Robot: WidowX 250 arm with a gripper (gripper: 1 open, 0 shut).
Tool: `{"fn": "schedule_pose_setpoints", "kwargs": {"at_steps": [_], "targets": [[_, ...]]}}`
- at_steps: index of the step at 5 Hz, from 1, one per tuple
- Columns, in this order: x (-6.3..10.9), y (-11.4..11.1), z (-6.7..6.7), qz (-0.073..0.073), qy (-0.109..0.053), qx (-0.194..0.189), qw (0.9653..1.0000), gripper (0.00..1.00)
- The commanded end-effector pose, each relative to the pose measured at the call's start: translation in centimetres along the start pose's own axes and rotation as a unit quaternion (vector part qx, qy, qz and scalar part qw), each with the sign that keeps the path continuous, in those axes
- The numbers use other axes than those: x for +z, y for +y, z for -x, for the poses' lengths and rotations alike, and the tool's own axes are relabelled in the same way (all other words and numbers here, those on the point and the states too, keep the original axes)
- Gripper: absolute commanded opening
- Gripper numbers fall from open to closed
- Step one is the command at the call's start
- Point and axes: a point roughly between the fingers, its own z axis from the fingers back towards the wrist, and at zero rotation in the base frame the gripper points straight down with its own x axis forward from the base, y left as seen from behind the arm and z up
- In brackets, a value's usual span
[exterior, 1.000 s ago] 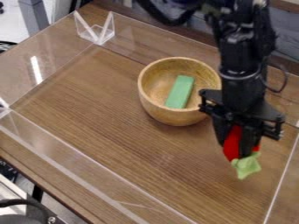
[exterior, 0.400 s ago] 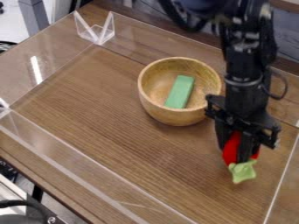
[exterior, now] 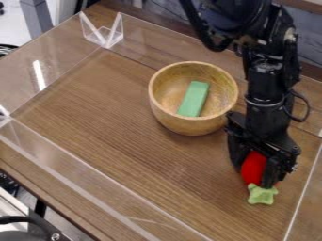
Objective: Move the red fruit to the right
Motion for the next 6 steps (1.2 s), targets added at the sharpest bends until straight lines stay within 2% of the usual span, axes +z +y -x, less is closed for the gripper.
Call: {"fn": "schedule_pose_setpoints", "kwargs": {"at_steps": [1,2,4,5,6], "targets": [[2.0,0.0,-0.5,-0.001,-0.029,-0.008,0.9996,1.0],[2.7,0.4,-0.3,0.0,-0.032,-0.011,0.9994,1.0],[4.6,-0.9,1.2,0.005,-0.056,0.059,0.9966,1.0],[4.9,-1.4,1.8,0.007,-0.063,0.076,0.9951,1.0],[4.6,-1.9,2.4,0.008,-0.06,0.091,0.994,1.0]]}}
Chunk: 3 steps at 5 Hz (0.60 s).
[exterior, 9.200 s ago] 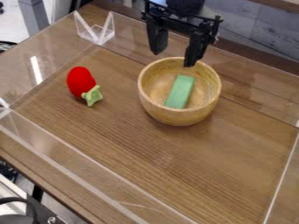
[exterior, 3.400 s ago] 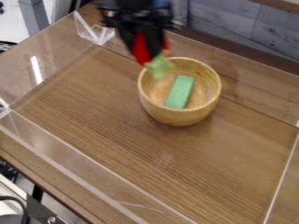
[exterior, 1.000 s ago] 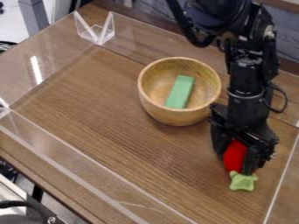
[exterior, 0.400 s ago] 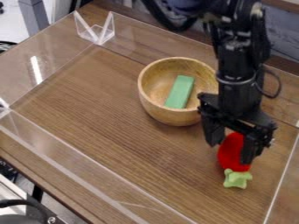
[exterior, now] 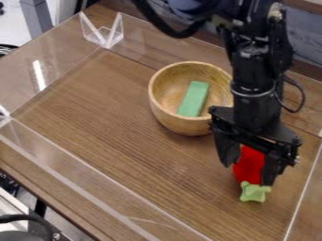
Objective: Move the red fruit to the right
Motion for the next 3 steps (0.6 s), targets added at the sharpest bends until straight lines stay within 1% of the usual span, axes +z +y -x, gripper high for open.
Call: {"fn": "schedule_pose_setpoints", "kwargs": {"at_steps": [1,3], "targets": [[0.95,-0.84,0.15,0.006,-0.021,0.009,0.9997,1.0],[1.87,-0.6,0.12,0.005,-0.021,0.049,0.9985,1.0]]}}
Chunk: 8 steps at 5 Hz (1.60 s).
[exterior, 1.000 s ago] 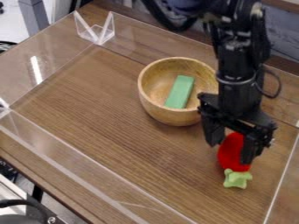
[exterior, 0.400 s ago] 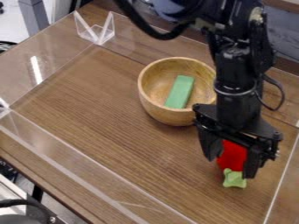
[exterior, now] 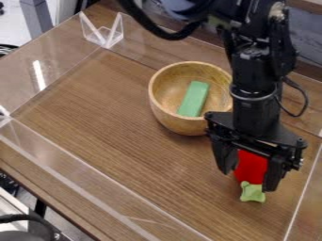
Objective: Move the red fruit to the right
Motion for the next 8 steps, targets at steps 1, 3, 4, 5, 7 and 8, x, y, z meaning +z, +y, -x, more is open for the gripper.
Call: {"fn": "schedule_pose_setpoints", "kwargs": {"at_steps": [1,3,4,5,7,8], "targets": [[2.8,-0.2,-1.3,0.006,-0.028,0.018,0.9994,1.0],[5.9,-0.3,-1.9,0.013,-0.031,0.013,0.9994,1.0],[7.0,-0.9,-1.7,0.015,-0.028,-0.016,0.9994,1.0],[8.1,-0.1,-1.8,0.017,-0.036,-0.005,0.9992,0.0],[10.3,1.2,-3.4,0.022,-0.046,-0.003,0.9987,1.0],[11.0,2.5,-4.2,0.022,-0.05,-0.015,0.9984,1.0]]}}
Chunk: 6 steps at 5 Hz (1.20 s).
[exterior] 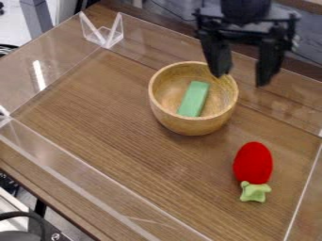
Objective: Move the red fruit to the right
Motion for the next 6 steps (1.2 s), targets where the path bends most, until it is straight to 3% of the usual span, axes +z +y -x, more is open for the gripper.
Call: {"fn": "schedule_pose_setpoints", "kwargs": {"at_steps": [1,2,3,4,6], "targets": [[0.7,0.2,0.7,-0.001,-0.023,-0.014,0.9996,1.0],[0.8,0.5,1.5,-0.002,-0.032,-0.016,0.9993,1.0],[0.4,0.8,2.3,-0.004,-0.027,-0.01,0.9996,1.0],[0.7,2.4,1.9,-0.013,-0.033,-0.014,0.9993,1.0],[0.6,8.4,1.7,-0.045,-0.063,-0.004,0.997,1.0]]}}
